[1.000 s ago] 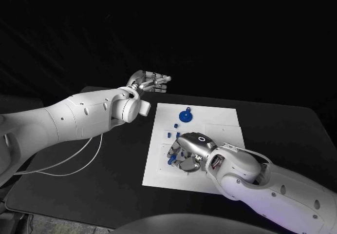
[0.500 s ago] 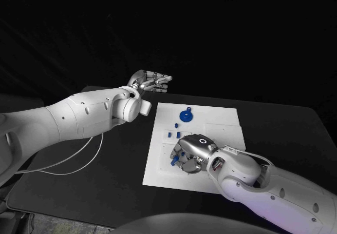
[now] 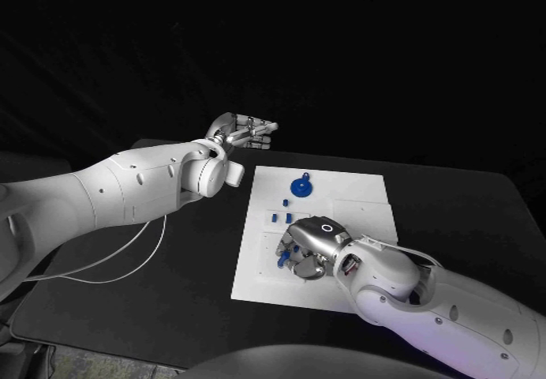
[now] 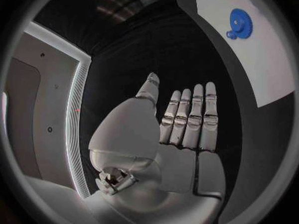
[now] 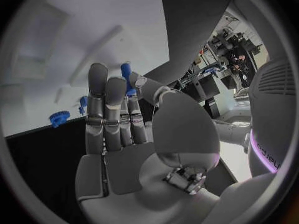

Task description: Assemble the parts on the task board

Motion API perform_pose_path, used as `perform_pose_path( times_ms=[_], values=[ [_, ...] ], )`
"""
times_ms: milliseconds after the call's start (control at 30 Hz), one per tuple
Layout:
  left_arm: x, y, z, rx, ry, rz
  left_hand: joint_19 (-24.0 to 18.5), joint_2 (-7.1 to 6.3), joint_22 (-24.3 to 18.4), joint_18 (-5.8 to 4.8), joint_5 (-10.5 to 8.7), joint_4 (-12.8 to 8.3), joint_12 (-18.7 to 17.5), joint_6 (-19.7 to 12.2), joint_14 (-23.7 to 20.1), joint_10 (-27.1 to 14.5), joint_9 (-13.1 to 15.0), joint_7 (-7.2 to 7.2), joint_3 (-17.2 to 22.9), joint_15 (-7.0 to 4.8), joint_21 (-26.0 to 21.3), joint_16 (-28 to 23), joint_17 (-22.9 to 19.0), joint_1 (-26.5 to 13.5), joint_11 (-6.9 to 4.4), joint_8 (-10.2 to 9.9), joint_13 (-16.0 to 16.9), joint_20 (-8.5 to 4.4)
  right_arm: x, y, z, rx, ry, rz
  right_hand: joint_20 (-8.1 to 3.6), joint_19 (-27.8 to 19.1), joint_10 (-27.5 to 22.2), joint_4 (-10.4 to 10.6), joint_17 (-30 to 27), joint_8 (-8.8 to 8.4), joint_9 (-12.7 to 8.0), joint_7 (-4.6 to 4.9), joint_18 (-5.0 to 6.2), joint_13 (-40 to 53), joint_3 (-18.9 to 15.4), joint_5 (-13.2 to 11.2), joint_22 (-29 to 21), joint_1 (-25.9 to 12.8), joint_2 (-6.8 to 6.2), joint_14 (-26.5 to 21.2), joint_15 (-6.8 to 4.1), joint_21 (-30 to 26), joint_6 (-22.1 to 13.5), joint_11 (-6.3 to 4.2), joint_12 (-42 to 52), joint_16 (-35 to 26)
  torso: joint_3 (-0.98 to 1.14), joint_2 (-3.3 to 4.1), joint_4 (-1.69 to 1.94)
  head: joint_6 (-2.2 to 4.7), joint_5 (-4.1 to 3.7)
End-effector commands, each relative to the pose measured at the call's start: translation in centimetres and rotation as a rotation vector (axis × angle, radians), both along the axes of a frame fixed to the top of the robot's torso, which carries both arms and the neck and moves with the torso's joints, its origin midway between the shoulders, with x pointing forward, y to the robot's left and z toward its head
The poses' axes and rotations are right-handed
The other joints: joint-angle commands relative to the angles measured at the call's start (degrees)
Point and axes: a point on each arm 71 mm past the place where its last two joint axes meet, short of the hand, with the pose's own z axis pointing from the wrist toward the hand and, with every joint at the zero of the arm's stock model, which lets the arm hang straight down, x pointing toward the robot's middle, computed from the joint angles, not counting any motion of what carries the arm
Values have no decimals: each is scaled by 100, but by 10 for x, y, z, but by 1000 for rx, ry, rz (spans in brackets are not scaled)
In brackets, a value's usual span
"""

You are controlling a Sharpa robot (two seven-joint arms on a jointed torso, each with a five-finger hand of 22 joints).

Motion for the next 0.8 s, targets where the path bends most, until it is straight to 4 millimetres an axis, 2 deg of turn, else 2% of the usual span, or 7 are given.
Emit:
perform_pose_path(
  times_ms=[33,300,800],
  values=[
    [0,-3,1,-9,-7,-15,28,65,-3,73,32,7,21,20,19,40,2,3,-33,-14,32,-16,-4,5,0,8,-5,3,-1,0,-6,-55,7,8,-12,-15,268,-9,6,25,6,10,93,7,22,12,5,-18,35,-9,-41,-25,37,-222,23,-27,-4,3,2,-5,5],
    [-1,-3,1,-9,-7,-16,28,65,-3,73,32,7,21,20,19,40,2,3,-33,-14,32,-16,-4,5,0,8,-5,3,-3,1,-11,-82,25,20,-11,-20,269,-18,10,25,6,10,93,8,12,14,21,-19,41,-11,-39,-32,36,-222,24,-27,-3,1,-1,-28,16],
    [-1,-4,1,-10,-3,-19,28,65,-3,73,32,7,21,20,19,40,2,3,-33,-14,32,-16,-4,5,0,8,-5,3,-4,2,-12,-102,15,15,-12,-21,278,-36,15,26,8,7,94,9,7,17,42,-20,47,-11,-42,-36,47,-225,23,-27,2,2,-8,-17,28]
  ],
)
